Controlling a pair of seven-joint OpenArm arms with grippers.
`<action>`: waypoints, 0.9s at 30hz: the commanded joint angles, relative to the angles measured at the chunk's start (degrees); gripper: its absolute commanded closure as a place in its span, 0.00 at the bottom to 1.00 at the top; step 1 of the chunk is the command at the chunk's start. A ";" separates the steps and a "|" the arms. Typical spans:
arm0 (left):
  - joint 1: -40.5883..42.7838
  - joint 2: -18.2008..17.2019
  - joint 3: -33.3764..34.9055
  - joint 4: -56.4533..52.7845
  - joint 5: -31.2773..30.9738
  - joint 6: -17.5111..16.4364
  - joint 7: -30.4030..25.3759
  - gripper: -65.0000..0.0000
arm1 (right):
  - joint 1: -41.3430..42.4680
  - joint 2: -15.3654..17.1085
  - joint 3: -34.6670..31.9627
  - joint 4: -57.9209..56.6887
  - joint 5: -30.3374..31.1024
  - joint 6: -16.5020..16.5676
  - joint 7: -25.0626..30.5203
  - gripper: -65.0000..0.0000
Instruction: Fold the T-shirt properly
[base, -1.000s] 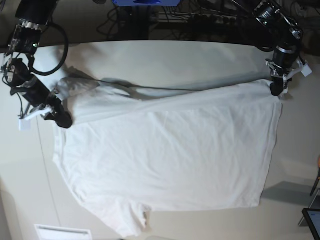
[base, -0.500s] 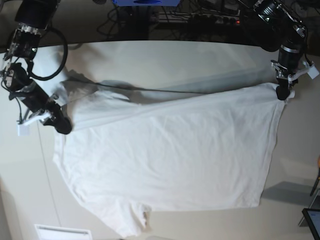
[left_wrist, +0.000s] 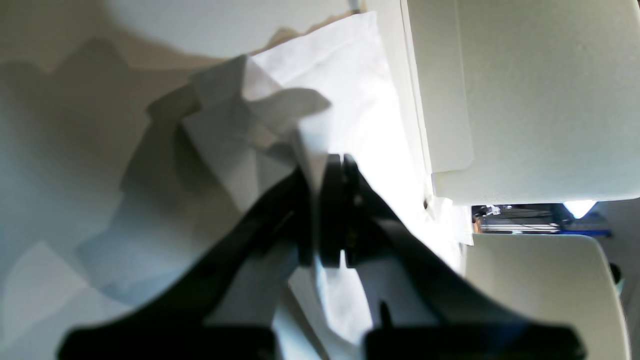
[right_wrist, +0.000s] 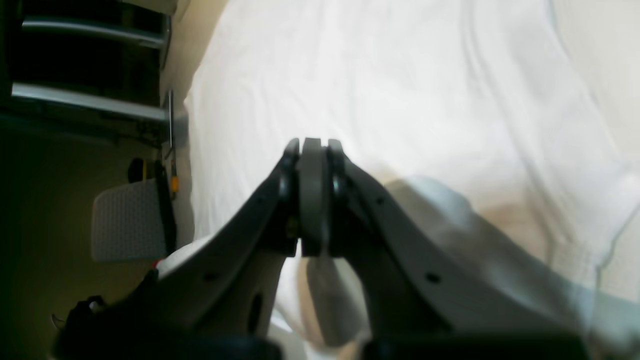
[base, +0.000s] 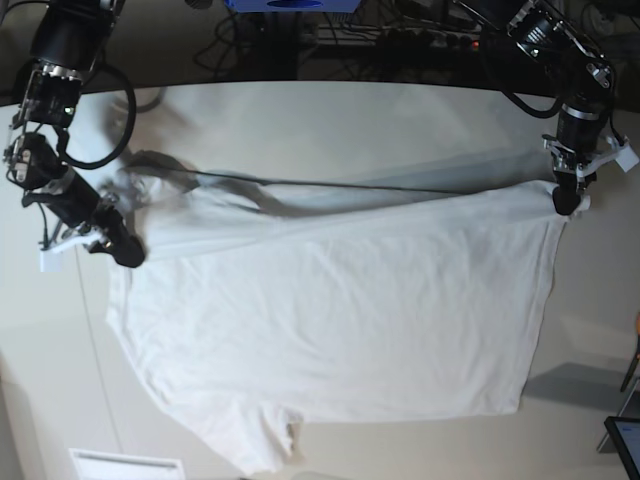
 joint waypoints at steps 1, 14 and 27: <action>-0.17 -0.78 -0.32 0.90 0.03 -0.07 -1.18 1.00 | 1.54 1.15 0.27 1.02 1.38 0.77 1.47 1.00; -4.39 -0.87 -0.23 -2.79 7.76 -0.07 -1.27 1.00 | 3.38 1.15 0.18 0.67 1.38 0.77 1.38 1.00; -5.01 -1.22 -0.23 -3.67 7.85 -0.07 -1.27 1.00 | 6.55 0.62 -4.75 0.67 -4.16 0.77 1.91 1.00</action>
